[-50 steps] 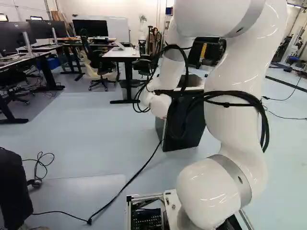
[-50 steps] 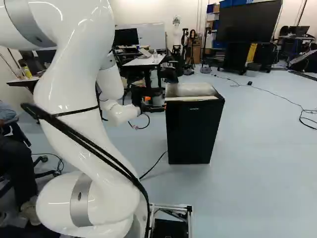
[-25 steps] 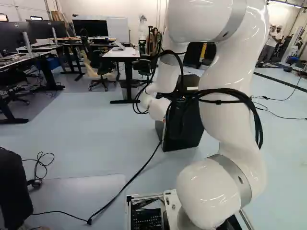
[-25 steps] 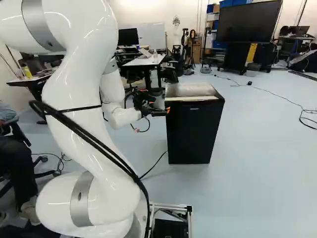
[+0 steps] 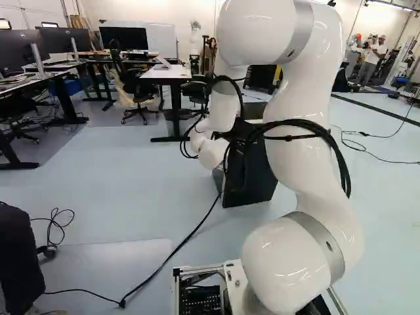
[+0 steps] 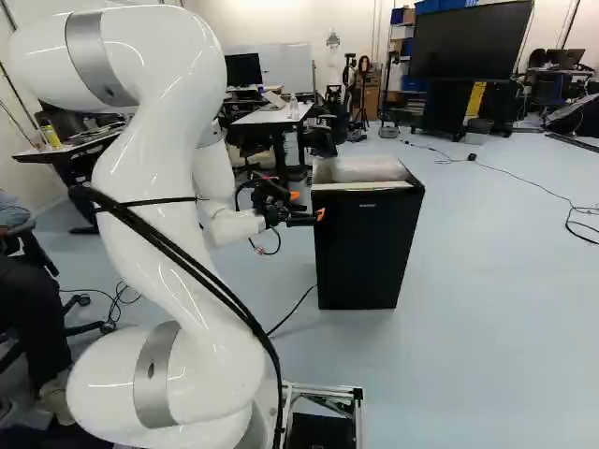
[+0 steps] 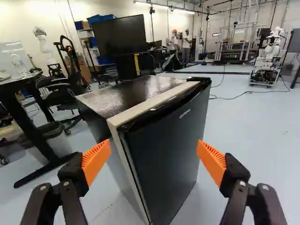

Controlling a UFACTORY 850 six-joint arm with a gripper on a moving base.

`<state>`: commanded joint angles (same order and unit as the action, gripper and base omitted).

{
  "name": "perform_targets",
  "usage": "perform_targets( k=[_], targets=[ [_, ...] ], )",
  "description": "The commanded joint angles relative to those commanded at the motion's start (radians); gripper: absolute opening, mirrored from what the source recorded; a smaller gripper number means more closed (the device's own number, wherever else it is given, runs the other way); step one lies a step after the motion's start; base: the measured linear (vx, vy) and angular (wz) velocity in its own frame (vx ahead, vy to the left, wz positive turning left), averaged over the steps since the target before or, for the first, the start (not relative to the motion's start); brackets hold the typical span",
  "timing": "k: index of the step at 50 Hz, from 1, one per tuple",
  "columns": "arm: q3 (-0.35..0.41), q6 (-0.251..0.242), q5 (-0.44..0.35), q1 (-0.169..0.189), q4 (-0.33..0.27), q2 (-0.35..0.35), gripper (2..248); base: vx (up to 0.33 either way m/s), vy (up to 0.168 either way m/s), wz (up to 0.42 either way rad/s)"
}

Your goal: Open the fridge door

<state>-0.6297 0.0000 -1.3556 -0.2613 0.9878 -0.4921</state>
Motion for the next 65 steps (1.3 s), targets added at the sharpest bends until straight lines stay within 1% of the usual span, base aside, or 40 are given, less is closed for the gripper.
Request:
perform_targets(
  k=[16, 36, 49, 65],
  targets=[
    [-0.011, 0.000, -0.035, -0.032, 0.062, -0.008, 247, 0.000, 0.000, 0.000],
    [-0.049, 0.000, -0.039, -0.079, 0.069, -0.033, 247, 0.000, 0.000, 0.000],
    [-0.100, 0.000, -0.039, -0.086, 0.069, -0.086, 247, 0.000, 0.000, 0.000],
    [-0.167, 0.000, -0.039, -0.083, 0.069, -0.168, 247, 0.000, 0.000, 0.000]
  ],
)
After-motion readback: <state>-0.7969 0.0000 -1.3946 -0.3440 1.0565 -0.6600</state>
